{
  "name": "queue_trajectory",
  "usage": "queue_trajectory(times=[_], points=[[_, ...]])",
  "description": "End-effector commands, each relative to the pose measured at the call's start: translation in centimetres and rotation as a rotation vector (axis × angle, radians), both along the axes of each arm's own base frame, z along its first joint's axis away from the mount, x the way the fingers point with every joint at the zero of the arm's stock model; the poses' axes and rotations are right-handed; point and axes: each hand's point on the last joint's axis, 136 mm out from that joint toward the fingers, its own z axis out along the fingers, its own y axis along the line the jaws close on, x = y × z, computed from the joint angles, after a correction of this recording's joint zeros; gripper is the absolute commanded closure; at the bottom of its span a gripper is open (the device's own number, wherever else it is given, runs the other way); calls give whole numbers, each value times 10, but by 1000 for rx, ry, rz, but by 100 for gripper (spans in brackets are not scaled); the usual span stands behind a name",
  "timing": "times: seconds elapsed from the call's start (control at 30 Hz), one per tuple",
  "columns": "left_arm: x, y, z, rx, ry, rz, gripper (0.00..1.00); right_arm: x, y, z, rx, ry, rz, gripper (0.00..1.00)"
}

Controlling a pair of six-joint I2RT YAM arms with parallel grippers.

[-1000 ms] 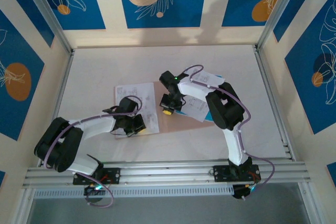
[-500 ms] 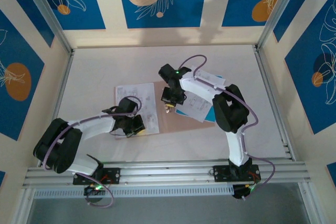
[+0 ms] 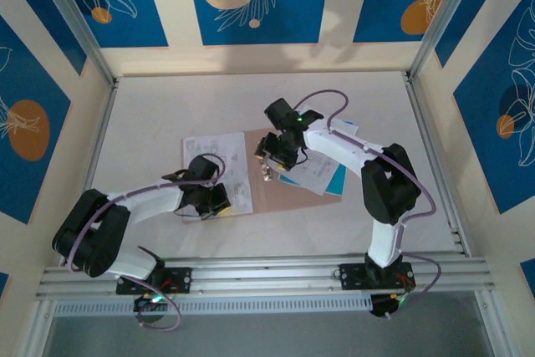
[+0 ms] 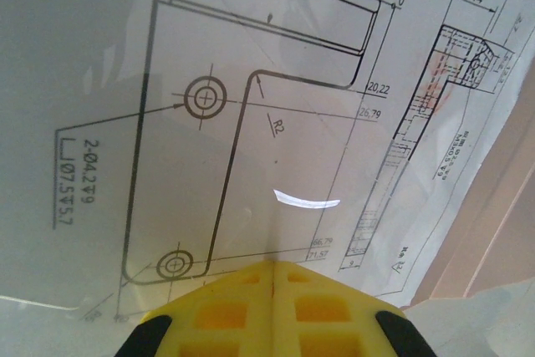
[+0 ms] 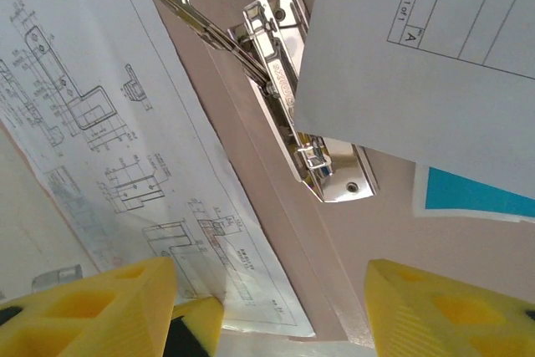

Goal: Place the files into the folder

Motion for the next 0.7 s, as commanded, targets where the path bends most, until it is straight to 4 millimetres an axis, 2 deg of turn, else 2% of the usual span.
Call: queue_trajectory(times=[0.0, 0.1, 0.27, 0.4, 0.5, 0.67], points=[[-16, 19, -8, 107, 59, -19, 100, 7, 0, 6, 48, -12, -12, 40], [-11, 21, -3, 126, 47, -36, 100, 7, -16, 2, 13, -16, -9, 44], [-1, 22, 5, 149, 31, -54, 100, 1, -58, -15, -31, 50, -65, 51], [12, 12, 22, 129, -8, -67, 92, -3, -84, -28, -23, 103, -105, 51], [26, -12, 41, 41, -56, -77, 84, -5, -97, -41, -22, 158, -106, 52], [45, -81, 64, -168, -107, -117, 72, -7, -120, -63, -73, 227, -71, 54]])
